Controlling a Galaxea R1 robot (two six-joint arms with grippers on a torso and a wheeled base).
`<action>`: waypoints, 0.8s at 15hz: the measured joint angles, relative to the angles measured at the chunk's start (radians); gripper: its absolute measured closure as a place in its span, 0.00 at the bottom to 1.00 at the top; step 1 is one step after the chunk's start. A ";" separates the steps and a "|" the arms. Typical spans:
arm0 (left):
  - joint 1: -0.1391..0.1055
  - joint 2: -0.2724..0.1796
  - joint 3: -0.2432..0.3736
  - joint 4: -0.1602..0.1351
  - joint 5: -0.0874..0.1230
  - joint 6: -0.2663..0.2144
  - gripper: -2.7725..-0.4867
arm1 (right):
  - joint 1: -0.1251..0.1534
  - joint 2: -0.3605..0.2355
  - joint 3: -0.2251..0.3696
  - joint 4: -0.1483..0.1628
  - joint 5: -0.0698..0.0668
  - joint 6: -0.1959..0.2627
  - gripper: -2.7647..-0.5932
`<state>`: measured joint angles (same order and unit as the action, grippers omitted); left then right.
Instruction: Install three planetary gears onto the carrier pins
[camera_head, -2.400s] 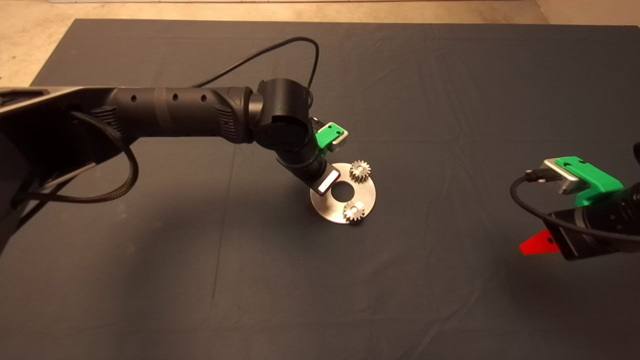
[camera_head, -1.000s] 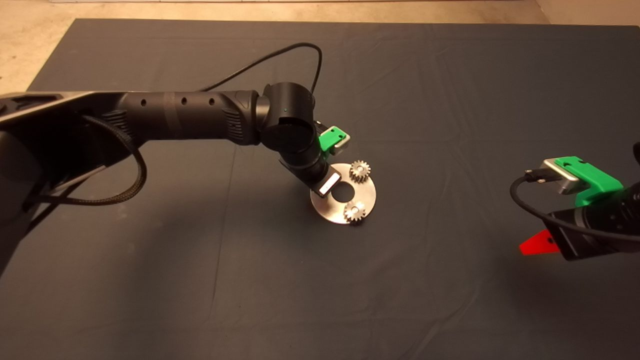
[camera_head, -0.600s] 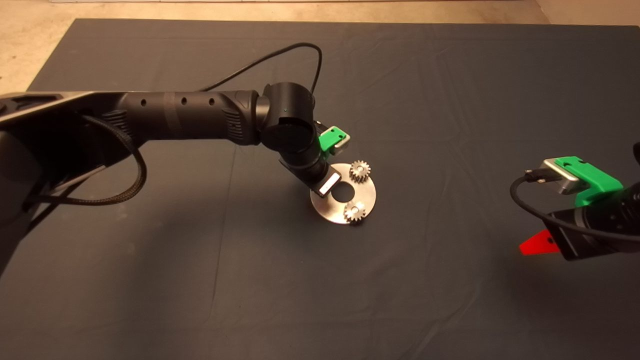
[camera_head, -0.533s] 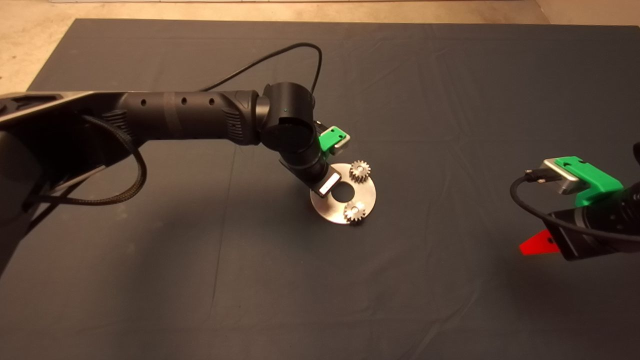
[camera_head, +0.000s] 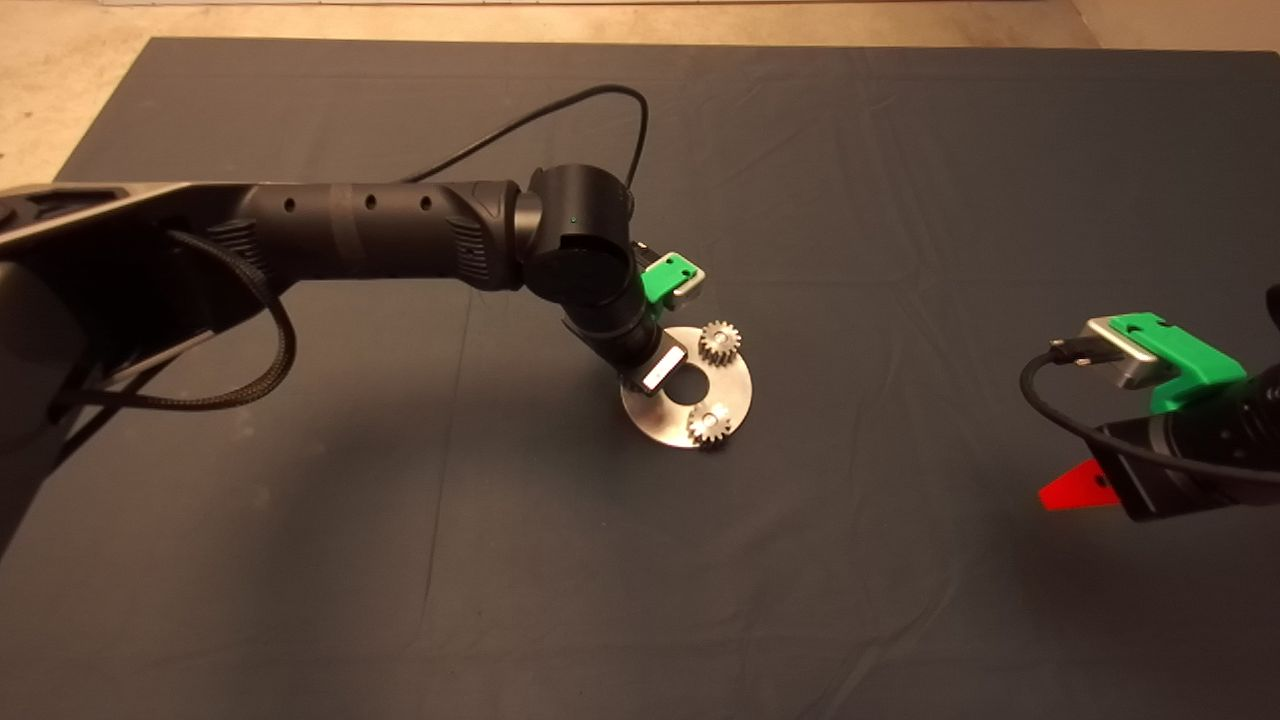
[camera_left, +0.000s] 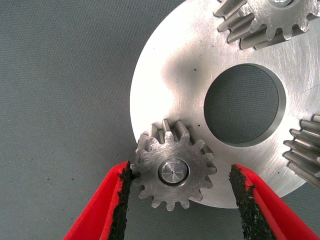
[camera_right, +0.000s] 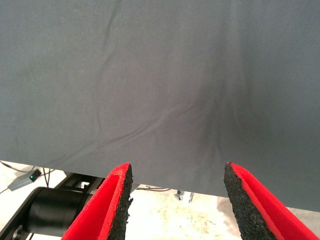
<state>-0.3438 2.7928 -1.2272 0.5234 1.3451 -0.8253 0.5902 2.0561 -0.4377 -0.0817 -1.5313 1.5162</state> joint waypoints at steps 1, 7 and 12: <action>0.000 0.000 0.000 0.000 0.000 0.000 0.64 | 0.000 0.000 0.000 0.000 0.000 0.000 0.66; -0.009 -0.029 0.110 -0.006 0.093 -0.028 0.58 | 0.000 0.000 0.000 0.000 0.000 0.000 0.66; -0.104 -0.303 0.340 -0.061 0.141 -0.133 0.51 | 0.000 0.037 -0.003 0.000 -0.002 -0.004 0.66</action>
<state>-0.4482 2.4894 -0.8869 0.4623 1.4862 -0.9580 0.5906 2.0928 -0.4402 -0.0817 -1.5332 1.5123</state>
